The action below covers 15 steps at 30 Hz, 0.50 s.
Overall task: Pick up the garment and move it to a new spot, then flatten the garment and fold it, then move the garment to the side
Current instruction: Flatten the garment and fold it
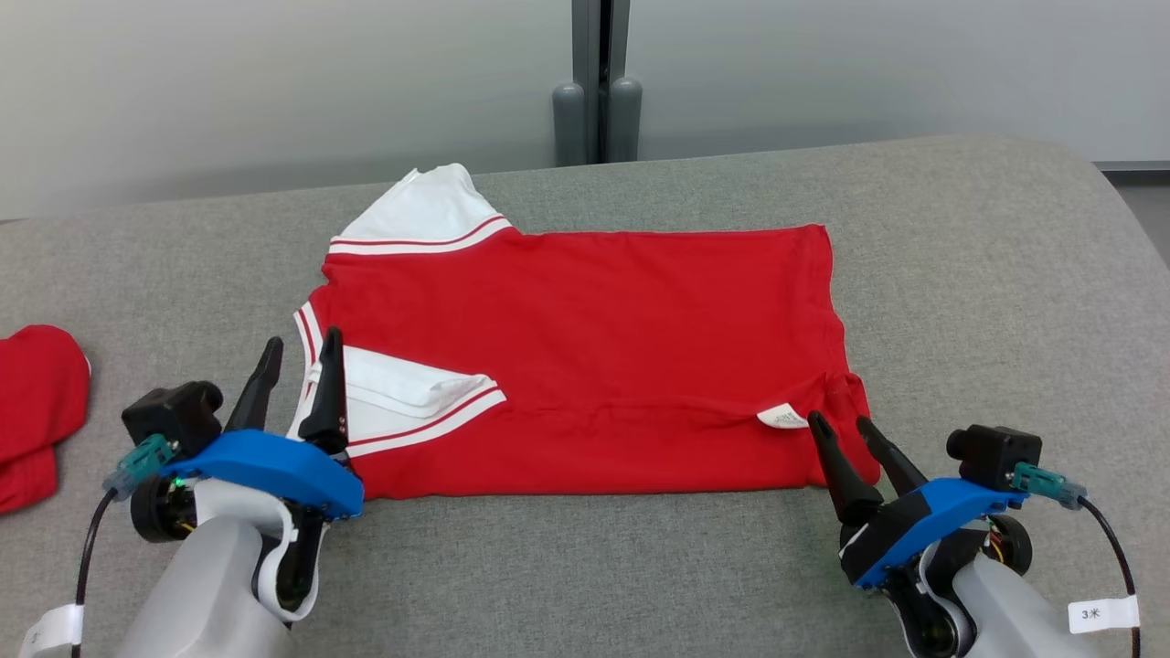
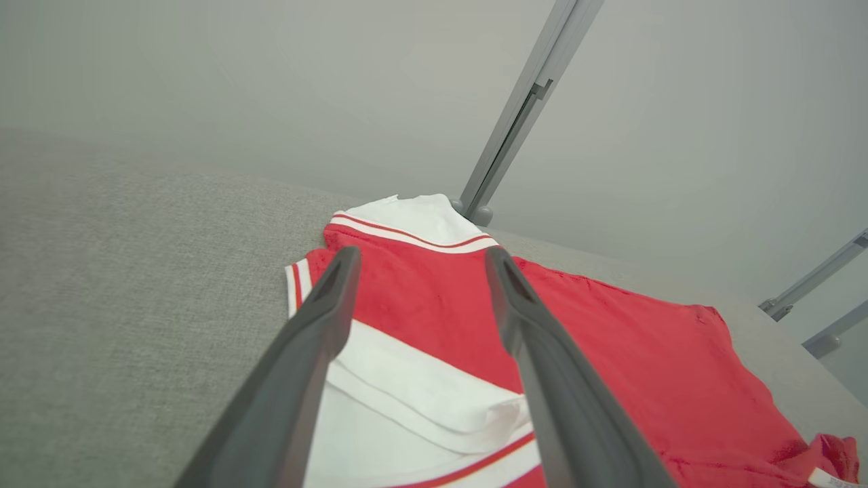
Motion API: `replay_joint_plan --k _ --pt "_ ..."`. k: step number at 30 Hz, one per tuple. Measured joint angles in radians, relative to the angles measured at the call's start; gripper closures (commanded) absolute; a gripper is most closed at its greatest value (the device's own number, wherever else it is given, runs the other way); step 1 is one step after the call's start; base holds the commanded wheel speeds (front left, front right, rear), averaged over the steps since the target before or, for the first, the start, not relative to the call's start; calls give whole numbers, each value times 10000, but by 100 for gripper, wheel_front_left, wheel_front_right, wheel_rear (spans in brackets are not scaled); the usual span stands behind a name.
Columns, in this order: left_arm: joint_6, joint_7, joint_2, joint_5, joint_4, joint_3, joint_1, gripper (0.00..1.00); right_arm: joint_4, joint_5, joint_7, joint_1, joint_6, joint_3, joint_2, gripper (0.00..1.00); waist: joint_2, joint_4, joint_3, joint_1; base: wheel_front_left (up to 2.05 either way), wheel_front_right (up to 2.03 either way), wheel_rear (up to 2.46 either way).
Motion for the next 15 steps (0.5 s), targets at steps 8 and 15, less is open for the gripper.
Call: replay_joint_plan --k 8,15 --pt "0 -109 546 654 127 100 1162 0 316 -512 -508 280 0 142 -493 0 -2 130 -234 -1 0 0 0" --pt "65 -109 412 1321 667 -23 1398 0 947 -1045 -596 153 0 98 -600 0 -2 193 -146 -1 0 0 0"
